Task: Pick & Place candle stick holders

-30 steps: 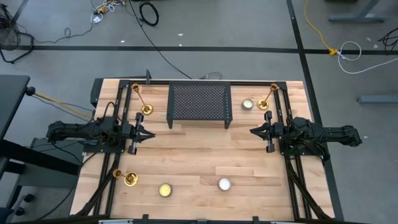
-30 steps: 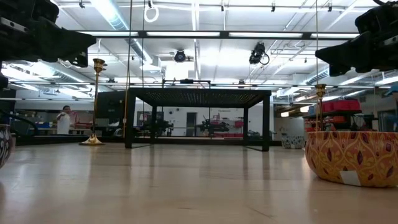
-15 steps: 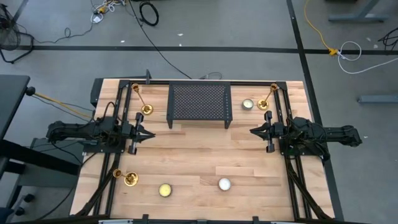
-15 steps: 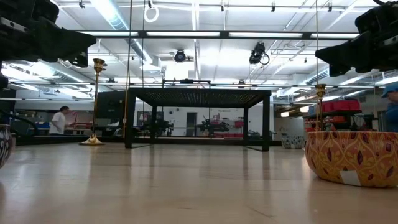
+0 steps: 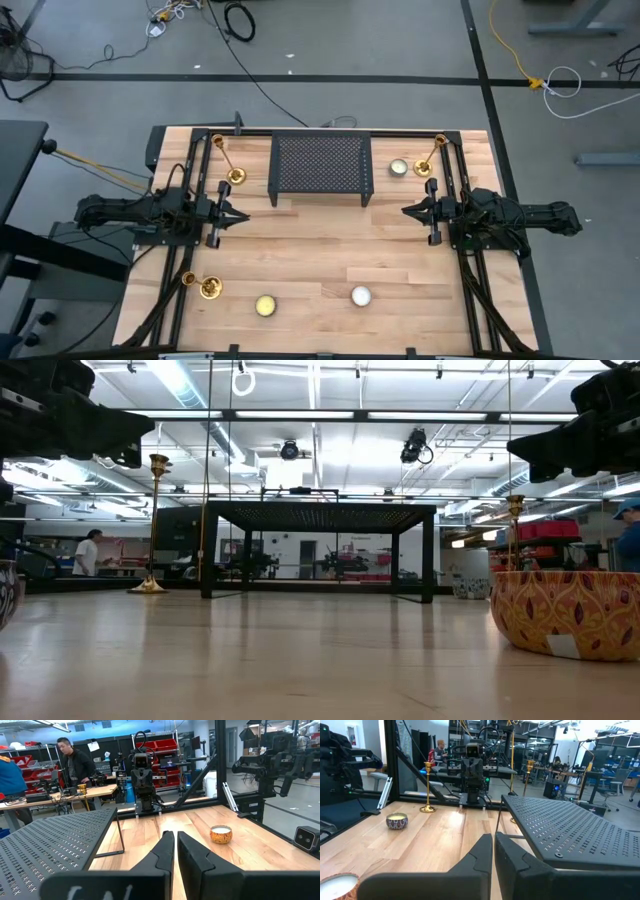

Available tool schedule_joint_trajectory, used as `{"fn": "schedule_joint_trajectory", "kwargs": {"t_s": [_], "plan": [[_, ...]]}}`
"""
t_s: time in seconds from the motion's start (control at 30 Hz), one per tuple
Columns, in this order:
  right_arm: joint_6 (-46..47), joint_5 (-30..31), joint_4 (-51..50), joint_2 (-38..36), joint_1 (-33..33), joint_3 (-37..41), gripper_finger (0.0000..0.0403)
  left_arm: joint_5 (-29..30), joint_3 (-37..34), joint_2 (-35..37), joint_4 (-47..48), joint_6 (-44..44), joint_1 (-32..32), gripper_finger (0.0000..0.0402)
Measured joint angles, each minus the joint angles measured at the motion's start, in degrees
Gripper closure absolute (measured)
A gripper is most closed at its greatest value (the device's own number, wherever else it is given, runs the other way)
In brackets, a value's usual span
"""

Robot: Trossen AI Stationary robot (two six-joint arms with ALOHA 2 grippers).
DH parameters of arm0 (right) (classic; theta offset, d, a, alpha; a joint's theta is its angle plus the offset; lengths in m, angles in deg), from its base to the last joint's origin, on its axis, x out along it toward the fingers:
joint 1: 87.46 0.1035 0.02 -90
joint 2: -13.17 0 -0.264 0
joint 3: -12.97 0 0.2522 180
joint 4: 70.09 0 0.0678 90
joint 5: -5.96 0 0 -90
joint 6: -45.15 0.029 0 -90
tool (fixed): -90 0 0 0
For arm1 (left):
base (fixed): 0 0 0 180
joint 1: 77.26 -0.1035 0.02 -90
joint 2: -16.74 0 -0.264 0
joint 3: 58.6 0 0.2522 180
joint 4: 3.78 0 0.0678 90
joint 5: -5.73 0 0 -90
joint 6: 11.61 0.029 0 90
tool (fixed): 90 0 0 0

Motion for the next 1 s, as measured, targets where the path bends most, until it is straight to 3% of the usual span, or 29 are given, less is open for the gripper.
{"fn": "schedule_joint_trajectory", "kwargs": {"t_s": [1.0], "plan": [[0.0,0.0,1.4,0.0,0.0,0.0,0.0382,0.0,0.0,0.0,0.0,0.0,0.0,0.0376]]}}
